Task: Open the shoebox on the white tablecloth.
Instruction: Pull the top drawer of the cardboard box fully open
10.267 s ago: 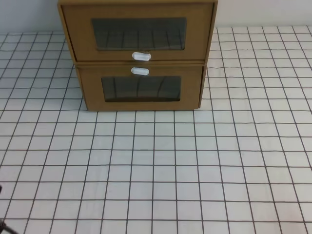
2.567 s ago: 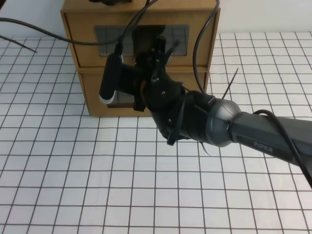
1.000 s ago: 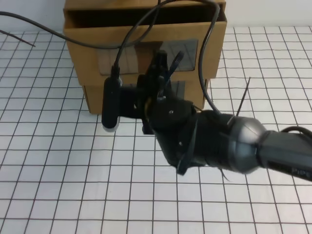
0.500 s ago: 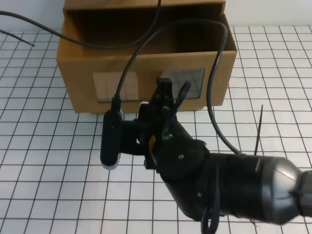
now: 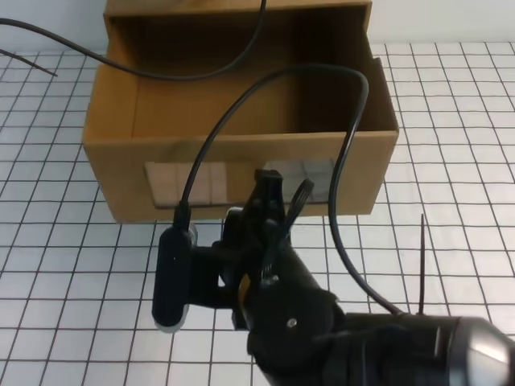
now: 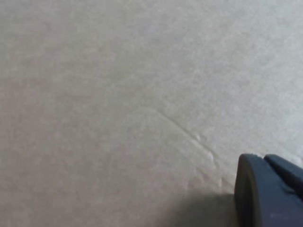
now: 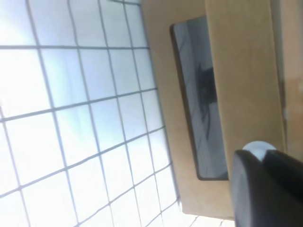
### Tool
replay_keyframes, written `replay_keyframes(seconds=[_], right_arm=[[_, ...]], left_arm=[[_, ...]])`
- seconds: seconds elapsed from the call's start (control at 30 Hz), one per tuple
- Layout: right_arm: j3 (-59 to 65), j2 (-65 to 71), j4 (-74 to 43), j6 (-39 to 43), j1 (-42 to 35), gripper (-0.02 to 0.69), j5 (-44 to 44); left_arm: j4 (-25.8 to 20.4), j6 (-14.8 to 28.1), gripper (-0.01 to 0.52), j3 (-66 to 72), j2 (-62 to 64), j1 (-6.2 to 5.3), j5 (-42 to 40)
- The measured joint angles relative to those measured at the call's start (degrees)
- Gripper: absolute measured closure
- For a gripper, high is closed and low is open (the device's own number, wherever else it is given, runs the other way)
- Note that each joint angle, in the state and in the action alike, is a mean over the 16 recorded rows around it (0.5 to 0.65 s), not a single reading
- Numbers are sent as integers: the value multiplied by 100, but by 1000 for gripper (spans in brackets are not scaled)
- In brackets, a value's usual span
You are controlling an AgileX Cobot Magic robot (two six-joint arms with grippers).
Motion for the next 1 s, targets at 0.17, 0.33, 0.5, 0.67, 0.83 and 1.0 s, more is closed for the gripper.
replay_keyframes(seconds=[0.17,0.33,0.5,0.67,0.83,1.0], right_arm=[[5,-33,221,-36,227,655,176],[5,-57,411,-86,406,655,317],[5,-64,553,-136,521,654,412],[5,-69,639,-158,582,639,494],[5,-70,616,-146,584,602,584],[5,-73,478,-66,524,561,667]], left_arm=[[0,0,516,0,0,0,0],[0,0,516,0,0,0,0],[-1,0,516,0,0,0,0],[-23,0,516,0,0,0,8],[-67,0,516,-10,0,0,46],[-109,0,516,-74,0,0,169]])
